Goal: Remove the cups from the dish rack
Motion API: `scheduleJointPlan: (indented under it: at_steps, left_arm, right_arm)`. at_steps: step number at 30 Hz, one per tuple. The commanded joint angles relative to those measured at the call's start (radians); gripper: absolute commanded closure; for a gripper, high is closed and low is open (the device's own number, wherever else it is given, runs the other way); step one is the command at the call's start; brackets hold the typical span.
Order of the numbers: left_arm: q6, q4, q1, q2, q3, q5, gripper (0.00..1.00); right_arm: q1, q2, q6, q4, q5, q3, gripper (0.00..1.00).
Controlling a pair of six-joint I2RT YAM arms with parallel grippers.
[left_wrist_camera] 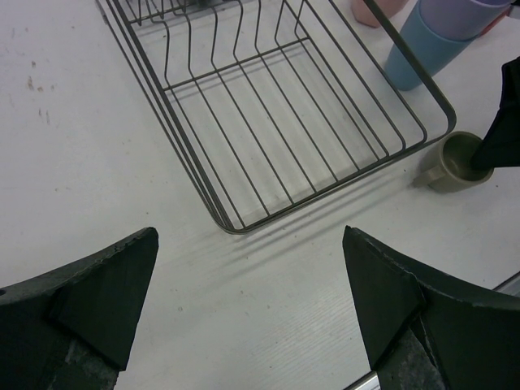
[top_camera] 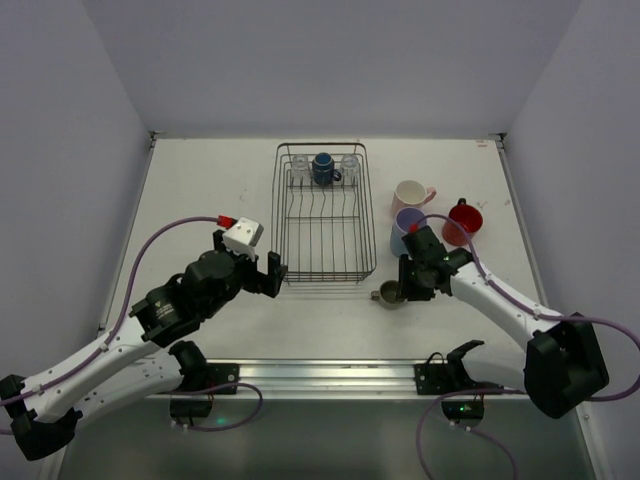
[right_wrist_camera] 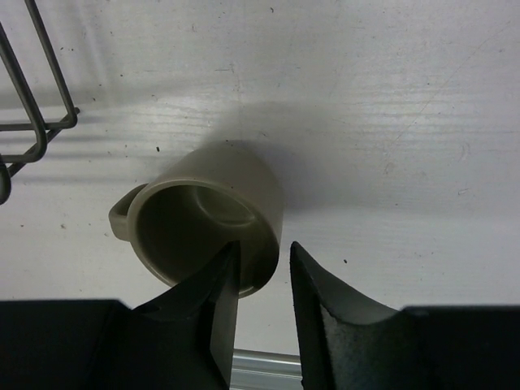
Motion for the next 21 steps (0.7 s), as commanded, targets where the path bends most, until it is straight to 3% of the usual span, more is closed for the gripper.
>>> scheduleJointPlan:
  at_steps: [1,7,14,18,21]
  left_arm:
    - [0.019,0.022,0.000,-0.010,0.033,-0.006,0.00]
    - [0.013,0.022,0.000,-0.005,0.047,-0.006,0.00]
    - [-0.020,0.037,0.000,0.047,0.151,0.026,0.00]
    - [-0.044,0.091,0.000,0.170,0.208,0.009,0.00]
    - [-0.052,0.148,0.000,0.314,0.269,-0.031,0.00]
  right_arm:
    - [0.005,-0.058,0.009,-0.003,-0.002,0.005,0.65]
    - [0.005,-0.191,0.008,0.002,0.027,0.038,0.52]
    - [0.005,-0.482,-0.007,0.039,-0.026,0.071,0.30]
    - [0.006,-0.625,-0.017,0.088,-0.083,0.087,0.20]
    - [0.005,-0.693,-0.017,0.140,-0.112,0.096,0.20]
